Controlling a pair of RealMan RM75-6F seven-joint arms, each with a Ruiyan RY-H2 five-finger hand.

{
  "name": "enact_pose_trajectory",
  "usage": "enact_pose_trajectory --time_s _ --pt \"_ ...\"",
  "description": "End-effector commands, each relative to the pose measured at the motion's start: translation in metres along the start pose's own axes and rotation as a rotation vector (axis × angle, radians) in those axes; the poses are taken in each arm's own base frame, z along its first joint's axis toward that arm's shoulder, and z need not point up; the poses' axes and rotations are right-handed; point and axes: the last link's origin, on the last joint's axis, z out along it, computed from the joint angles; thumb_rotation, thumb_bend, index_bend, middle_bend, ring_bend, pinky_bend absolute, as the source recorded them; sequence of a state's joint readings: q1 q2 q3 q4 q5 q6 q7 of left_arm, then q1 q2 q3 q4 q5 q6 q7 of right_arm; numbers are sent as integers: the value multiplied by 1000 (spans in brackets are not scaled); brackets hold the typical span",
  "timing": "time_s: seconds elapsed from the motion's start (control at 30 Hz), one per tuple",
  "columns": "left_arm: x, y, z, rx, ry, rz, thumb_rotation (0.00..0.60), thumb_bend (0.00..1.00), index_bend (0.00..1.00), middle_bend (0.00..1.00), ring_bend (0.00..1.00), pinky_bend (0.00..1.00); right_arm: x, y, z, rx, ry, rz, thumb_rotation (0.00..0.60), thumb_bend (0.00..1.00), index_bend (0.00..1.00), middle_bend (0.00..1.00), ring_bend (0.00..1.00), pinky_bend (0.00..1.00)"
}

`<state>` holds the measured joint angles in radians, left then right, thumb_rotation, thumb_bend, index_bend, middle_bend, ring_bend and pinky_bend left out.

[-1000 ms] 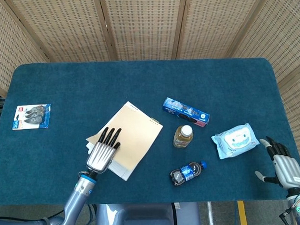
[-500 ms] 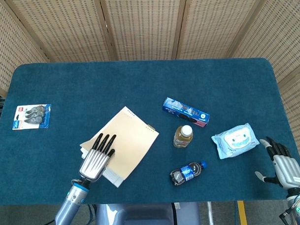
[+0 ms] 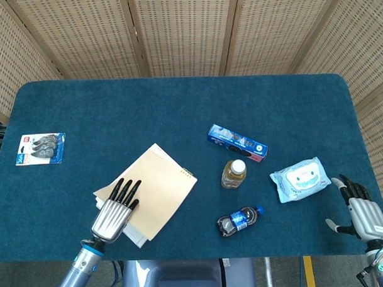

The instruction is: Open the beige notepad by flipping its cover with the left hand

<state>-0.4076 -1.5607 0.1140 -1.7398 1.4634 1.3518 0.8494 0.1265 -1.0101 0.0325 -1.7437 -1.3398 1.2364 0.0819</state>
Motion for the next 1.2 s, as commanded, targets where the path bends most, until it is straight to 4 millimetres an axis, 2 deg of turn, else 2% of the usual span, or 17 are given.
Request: enact_pose_trajectory --time_s 0.03,0.47,0.77,1.2 --pt "0 -1 -7 0 0 -2 600 720 793 0 0 0 0 0 0 1 -3 -1 600 260 0 0 0 0" --pt "5 -4 -42 -13 13 0 600 722 794 0 0 0 0 -1 0 3 0 -4 600 260 0 0 0 0" --pt "9 -10 -73 -15 23 -4 600 723 794 0 0 0 0 -1 0 3 0 -4 600 260 0 0 0 0" --pt "4 -18 -108 -11 -1 -6 600 724 794 0 0 0 0 -2 0 1 1 -6 600 260 0 0 0 0"
